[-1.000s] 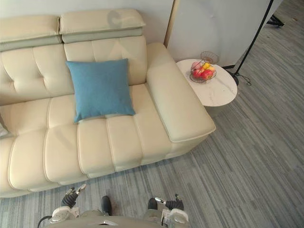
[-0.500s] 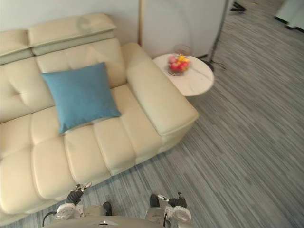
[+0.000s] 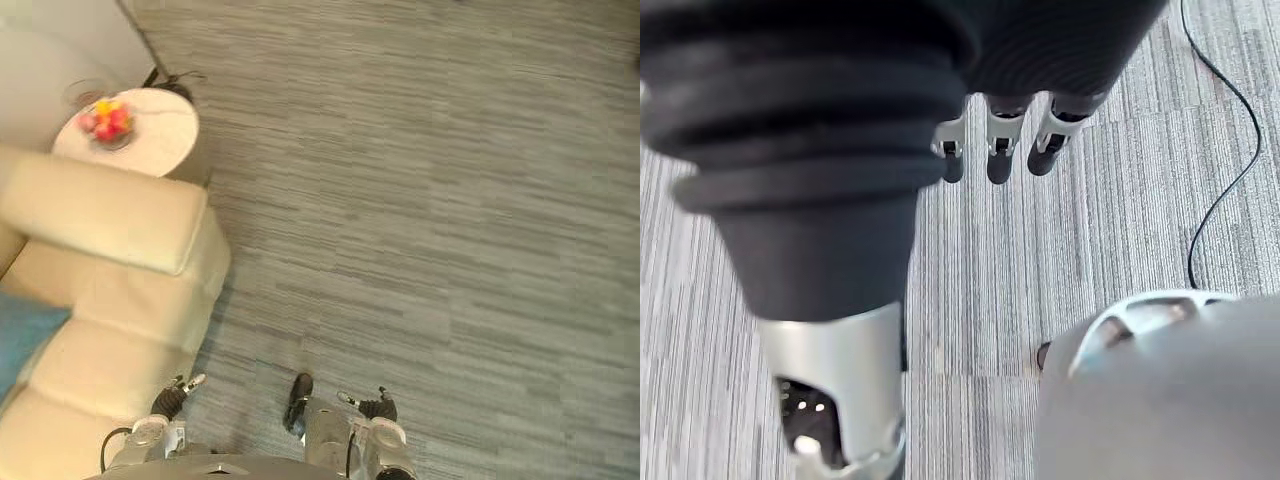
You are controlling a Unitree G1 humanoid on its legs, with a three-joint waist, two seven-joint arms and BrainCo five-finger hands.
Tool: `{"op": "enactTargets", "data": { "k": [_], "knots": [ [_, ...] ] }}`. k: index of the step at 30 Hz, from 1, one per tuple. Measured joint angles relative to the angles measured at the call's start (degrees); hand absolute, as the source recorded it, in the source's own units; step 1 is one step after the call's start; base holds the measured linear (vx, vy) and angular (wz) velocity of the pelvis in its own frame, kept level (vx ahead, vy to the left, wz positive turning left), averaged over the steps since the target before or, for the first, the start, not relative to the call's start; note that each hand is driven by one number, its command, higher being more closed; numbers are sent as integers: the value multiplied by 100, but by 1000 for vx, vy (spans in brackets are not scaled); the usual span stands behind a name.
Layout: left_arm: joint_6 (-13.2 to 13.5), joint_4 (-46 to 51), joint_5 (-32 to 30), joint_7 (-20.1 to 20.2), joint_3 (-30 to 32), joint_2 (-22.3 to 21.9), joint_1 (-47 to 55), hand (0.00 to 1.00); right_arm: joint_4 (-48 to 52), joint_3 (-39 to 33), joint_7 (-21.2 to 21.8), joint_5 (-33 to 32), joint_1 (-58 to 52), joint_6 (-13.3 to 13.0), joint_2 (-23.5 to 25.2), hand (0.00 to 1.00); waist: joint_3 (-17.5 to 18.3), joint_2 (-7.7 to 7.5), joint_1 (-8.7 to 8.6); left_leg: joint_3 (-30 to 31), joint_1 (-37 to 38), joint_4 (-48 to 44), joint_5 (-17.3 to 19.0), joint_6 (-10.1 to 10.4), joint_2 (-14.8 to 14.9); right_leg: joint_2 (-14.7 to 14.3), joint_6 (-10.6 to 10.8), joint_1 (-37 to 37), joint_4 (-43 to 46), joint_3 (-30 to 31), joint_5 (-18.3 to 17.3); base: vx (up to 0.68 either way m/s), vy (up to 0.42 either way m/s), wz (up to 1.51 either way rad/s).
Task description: Pick up cushions and gather them together orderly.
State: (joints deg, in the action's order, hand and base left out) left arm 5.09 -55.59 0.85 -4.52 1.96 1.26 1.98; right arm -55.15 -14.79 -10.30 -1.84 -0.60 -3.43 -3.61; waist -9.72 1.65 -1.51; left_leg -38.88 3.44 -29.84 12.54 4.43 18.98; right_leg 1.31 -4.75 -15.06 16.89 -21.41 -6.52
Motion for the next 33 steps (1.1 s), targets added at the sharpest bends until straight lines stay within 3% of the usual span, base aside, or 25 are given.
{"op": "enactTargets", "data": {
  "k": [1,3,4,5,7,8,9,10,11,12,14,15,18,20,22,23,24,25,28,30,32,33],
  "knots": [
    [5,-26,0,-3,36,-46,-2,0,16,62,0,2,-8,-6,-42,0,-24,8,-34,476,-196,-469,189,-101,-88,-137,-127,62,-15,181,67,182,-92,-94],
    [3,33,12,-6,72,-85,-5,0,-75,112,-16,-4,33,-21,-140,0,-101,68,49,1497,-585,-991,642,61,-461,-390,-139,166,-26,586,11,88,9,-116],
    [11,152,19,-11,61,-45,-1,0,-311,108,-22,-7,125,15,-159,0,-132,50,194,2152,-813,-1022,823,38,-863,-590,-172,268,-57,1023,-33,56,68,-168],
    [13,193,21,-11,14,18,0,0,-369,91,-25,-12,116,5,-145,0,-181,13,216,2653,-1033,-953,879,-23,-1182,-665,-174,382,-50,1343,-35,41,83,-178],
    [20,244,25,-16,12,33,-2,0,-381,6,-28,-14,62,-2,-142,0,-225,-57,280,3273,-1273,-623,866,-6,-1521,-703,-149,424,-25,1716,-46,5,71,-157],
    [49,268,76,-19,3,30,-25,0,-399,-68,-35,-17,-6,-3,-174,0,-216,-13,331,3938,-1407,-60,786,97,-1729,-768,-65,432,-27,2071,3,13,102,-198],
    [50,251,130,-25,5,28,-1,0,-386,-151,-38,-41,-59,-12,-187,0,-179,70,333,4345,-1411,407,606,107,-1726,-863,17,431,-87,2258,64,46,145,-198],
    [45,180,133,-32,5,20,15,0,-362,-203,-42,-58,-130,-12,-217,0,-121,171,309,4366,-1397,605,240,120,-1616,-965,81,441,-190,2434,126,75,145,-136],
    [45,101,133,-35,1,16,-2,0,-353,-235,-44,-59,-161,-11,-228,0,-90,207,288,4346,-1340,698,50,-26,-1603,-981,162,470,-310,2515,180,119,184,-129],
    [42,45,132,-42,0,43,-53,0,-312,-267,-47,-60,-260,-8,-195,0,-70,180,253,4131,-1222,954,30,-81,-1600,-944,301,600,-625,2697,293,183,227,-106],
    [43,46,132,-46,-86,104,-73,0,-246,-363,-47,-65,-386,-7,-125,0,-35,78,210,3906,-1124,1265,25,-93,-1633,-885,357,590,-842,2895,338,176,189,-77],
    [44,44,129,-39,-187,176,-132,0,-223,-364,-36,-65,-475,-2,-56,0,-23,-38,168,3707,-1011,1473,-36,-183,-1661,-842,409,528,-885,3028,373,144,117,-61],
    [38,42,123,-17,-305,218,-126,0,-227,-385,-21,-63,-489,19,-20,0,-56,-108,153,3189,-701,1510,-37,-300,-1624,-829,489,422,-461,3143,230,205,137,-71],
    [38,46,124,-19,-320,222,-111,0,-227,-403,-20,-64,-436,22,-27,0,-82,-89,176,2813,-516,1604,-12,-321,-1610,-630,462,175,-20,2535,21,142,73,-85],
    [28,48,130,-57,-319,284,-106,0,-227,-381,-18,-63,-240,16,-40,0,-85,-140,189,2270,-289,1726,-10,-318,-1625,-75,387,-31,178,874,-51,122,29,-100],
    [28,52,130,-87,-318,327,-100,0,-224,-345,-18,-63,-141,11,-37,0,-92,-126,197,2031,-173,1798,-1,-306,-1628,213,191,-16,171,-81,-61,167,-4,-90],
    [28,50,130,-110,-314,332,-93,0,-222,-337,-12,-61,-94,2,-41,0,-75,-155,192,1948,-108,1836,4,-296,-1625,311,115,17,189,-501,-82,194,-45,-88],
    [31,51,129,-132,-317,321,-112,0,-219,-336,-2,-58,-9,-21,-37,0,-99,-60,145,1832,40,1981,31,-256,-1618,457,-23,121,229,-1346,-133,220,-57,-65],
    [33,45,122,-128,-321,249,-188,0,-210,-350,10,-55,57,-27,-89,0,-99,113,114,1773,198,2096,94,-161,-1570,236,-82,123,236,-1115,-210,185,-41,-59],
    [27,4,108,-123,-322,161,-171,0,-222,-353,14,-59,70,-25,-65,0,-104,125,136,1485,38,1097,246,80,-1330,28,-96,238,158,-676,-284,245,-61,-93],
    [22,-5,101,-116,-323,128,-152,0,-225,-324,5,-66,49,-20,-77,0,-132,147,132,1553,-398,-412,198,83,-995,-125,-94,496,-83,-431,-276,168,-27,-85],
    [26,8,98,-113,-329,90,-113,0,-234,-223,-4,-76,35,-15,-139,0,-198,218,203,1694,-834,-1744,313,-37,-640,-332,-119,786,-242,-136,-297,218,25,-126]
  ]
}}
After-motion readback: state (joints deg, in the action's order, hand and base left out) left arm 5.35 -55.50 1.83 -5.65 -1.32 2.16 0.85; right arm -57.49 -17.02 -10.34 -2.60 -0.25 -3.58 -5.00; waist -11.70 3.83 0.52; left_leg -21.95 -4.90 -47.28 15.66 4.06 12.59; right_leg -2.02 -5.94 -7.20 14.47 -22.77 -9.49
